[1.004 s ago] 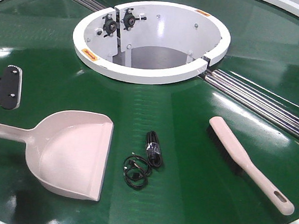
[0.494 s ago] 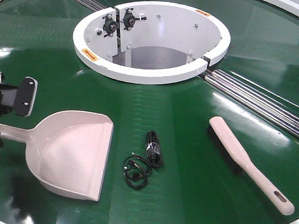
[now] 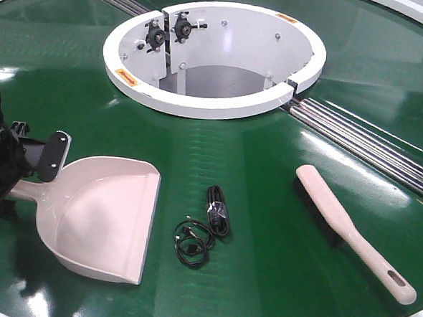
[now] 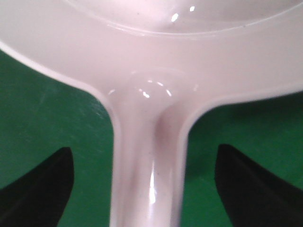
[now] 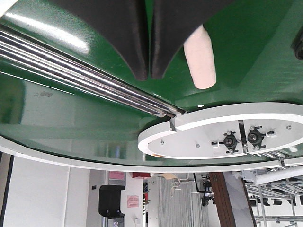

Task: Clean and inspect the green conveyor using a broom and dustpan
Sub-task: 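Reach the left gripper to the pink dustpan handle and grasp it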

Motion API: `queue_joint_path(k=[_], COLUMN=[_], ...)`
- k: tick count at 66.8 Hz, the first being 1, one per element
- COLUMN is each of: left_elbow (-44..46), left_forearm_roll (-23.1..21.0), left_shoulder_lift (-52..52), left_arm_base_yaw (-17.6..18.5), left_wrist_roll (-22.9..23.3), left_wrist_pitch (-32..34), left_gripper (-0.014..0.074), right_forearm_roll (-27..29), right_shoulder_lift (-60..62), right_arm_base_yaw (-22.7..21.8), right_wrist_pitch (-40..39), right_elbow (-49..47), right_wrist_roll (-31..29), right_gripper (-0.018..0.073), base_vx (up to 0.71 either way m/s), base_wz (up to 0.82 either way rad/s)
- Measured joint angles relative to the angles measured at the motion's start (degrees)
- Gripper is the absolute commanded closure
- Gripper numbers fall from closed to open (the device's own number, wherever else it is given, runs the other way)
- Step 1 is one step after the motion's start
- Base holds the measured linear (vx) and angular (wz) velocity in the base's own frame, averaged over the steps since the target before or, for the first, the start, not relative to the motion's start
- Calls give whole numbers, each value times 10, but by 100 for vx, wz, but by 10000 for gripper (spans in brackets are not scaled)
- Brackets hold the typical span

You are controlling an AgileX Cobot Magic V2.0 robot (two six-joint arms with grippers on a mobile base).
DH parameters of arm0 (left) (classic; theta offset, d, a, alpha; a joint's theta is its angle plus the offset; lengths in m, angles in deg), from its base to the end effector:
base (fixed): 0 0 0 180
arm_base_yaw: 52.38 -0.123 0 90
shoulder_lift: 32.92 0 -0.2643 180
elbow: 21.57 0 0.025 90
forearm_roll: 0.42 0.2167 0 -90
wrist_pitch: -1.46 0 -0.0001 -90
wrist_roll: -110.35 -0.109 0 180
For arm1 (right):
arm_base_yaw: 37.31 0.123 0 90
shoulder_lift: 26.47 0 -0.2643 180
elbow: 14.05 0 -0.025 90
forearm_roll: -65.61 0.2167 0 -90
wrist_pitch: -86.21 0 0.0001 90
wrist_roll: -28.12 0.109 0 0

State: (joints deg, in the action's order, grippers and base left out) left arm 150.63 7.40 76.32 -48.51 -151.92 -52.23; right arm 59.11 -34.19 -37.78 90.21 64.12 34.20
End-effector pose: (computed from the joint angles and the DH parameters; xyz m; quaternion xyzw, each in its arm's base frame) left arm 0.3094 -0.0089 0.1894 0.7052 0.7020 0.0959 0.0258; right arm 0.0614 -0.0014 0.1991 0.0032 0.7063 -0.0082 0.7079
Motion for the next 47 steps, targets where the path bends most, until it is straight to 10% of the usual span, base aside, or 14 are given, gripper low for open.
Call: queue_joint_path(k=[11,27,47], left_elbow=[0,0,1], left_forearm_roll=[0,3,22], left_shoulder_lift=[8,9,9], left_arm_base_yaw=[0,0,31], left_wrist_roll=[-1,-16,-7], left_wrist_pitch=[4,13,13], left_gripper=[153,594,604], right_forearm_roll=[0,0,0], right_shoulder_lift=[0,0,0], right_arm_base_yaw=[0,0,0], right_wrist_pitch=[0,-1,-1], right_elbow=[0,0,0], right_wrist_roll=[0,0,0], right_gripper=[568,568,568], base_vx=[0,0,0], base_wz=[0,0,0])
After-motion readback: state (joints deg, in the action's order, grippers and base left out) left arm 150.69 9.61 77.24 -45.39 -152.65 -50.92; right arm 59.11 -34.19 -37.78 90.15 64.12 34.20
